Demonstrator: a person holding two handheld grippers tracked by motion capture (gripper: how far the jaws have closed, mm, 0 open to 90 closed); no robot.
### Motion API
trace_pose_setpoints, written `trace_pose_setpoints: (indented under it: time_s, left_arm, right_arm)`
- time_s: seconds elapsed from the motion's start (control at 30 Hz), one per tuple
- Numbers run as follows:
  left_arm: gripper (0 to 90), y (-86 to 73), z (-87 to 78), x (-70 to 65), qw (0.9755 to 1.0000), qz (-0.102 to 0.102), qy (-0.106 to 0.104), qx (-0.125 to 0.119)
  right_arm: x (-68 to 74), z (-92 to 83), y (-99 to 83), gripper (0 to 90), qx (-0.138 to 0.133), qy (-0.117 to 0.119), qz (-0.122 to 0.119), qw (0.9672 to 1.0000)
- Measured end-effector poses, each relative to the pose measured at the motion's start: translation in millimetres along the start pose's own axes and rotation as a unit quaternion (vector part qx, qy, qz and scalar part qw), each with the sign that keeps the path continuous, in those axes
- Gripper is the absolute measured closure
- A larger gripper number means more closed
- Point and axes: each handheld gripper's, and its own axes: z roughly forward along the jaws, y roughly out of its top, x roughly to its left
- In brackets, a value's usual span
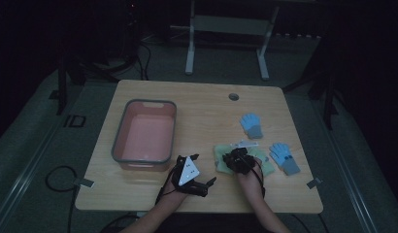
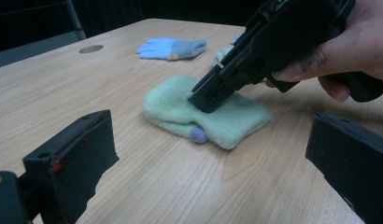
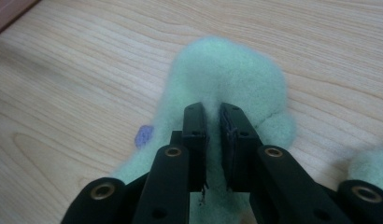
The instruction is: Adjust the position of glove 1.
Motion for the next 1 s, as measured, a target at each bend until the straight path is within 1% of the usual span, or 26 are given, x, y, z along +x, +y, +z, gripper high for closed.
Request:
trace_pose_setpoints:
  time_s: [0.13,0.2,0.3,0.4,0.5,0.57,0.63,0.73,0.77,0.83,0.87,0.9,0.97,1.0]
  left_arm:
    - [1.8,0.0,0.1,0.1,1.0000,0.000,0.000,0.001]
    - [1.8,0.0,0.1,0.1,1.0000,0.000,0.000,0.000]
    - [1.8,0.0,0.0,0.3,1.0000,-0.001,-0.001,0.000]
    - [1.8,0.0,0.0,0.3,1.0000,-0.002,0.000,0.000]
    - [1.8,0.0,0.1,0.1,1.0000,0.000,-0.001,0.000]
    - [1.8,0.0,0.1,0.1,1.0000,0.000,-0.001,0.000]
    - [1.8,0.0,0.1,0.1,1.0000,-0.001,-0.002,0.000]
    - [1.8,0.0,0.2,0.3,1.0000,-0.002,-0.002,0.001]
    - [1.8,0.0,0.2,0.3,1.0000,-0.002,-0.002,0.001]
    - [1.8,0.0,0.2,0.1,1.0000,-0.001,-0.002,0.001]
    - [1.8,0.0,0.2,0.0,1.0000,-0.001,-0.002,0.000]
    - [1.8,0.0,0.2,-0.1,1.0000,-0.001,-0.002,0.000]
    - [1.8,0.0,0.2,0.0,1.0000,-0.001,-0.002,0.001]
    - [1.8,0.1,0.2,0.0,1.0000,-0.001,-0.002,0.001]
  right_arm:
    - [-1.9,0.6,1.0,75.2,0.002,0.006,-0.007,1.0000]
    - [-1.8,-0.5,1.7,69.3,0.000,0.008,-0.013,0.9999]
    - [-2.1,-4.1,3.7,63.9,-0.005,0.011,-0.018,0.9998]
    - [-4.2,-10.2,8.0,62.4,-0.011,0.021,-0.023,0.9995]
    - [-7.2,-17.8,12.9,61.7,-0.019,0.022,-0.035,0.9990]
    - [-10.8,-22.4,15.1,61.7,-0.022,0.028,-0.038,0.9987]
    - [-17.2,-29.6,17.4,61.7,-0.029,0.033,-0.047,0.9979]
    - [-26.7,-39.0,18.9,61.7,-0.038,0.040,-0.051,0.9972]
    - [-31.4,-43.1,19.2,61.7,-0.040,0.042,-0.055,0.9968]
    - [-39.4,-49.7,18.7,62.0,-0.047,0.036,-0.061,0.9964]
    - [-43.6,-53.1,18.2,62.4,-0.048,0.038,-0.061,0.9963]
    - [-46.8,-55.4,17.7,63.3,-0.048,0.035,-0.063,0.9962]
    - [-56.8,-61.5,14.8,67.7,-0.045,0.021,-0.065,0.9967]
    - [-62.0,-63.3,13.0,67.9,-0.040,0.022,-0.063,0.9970]
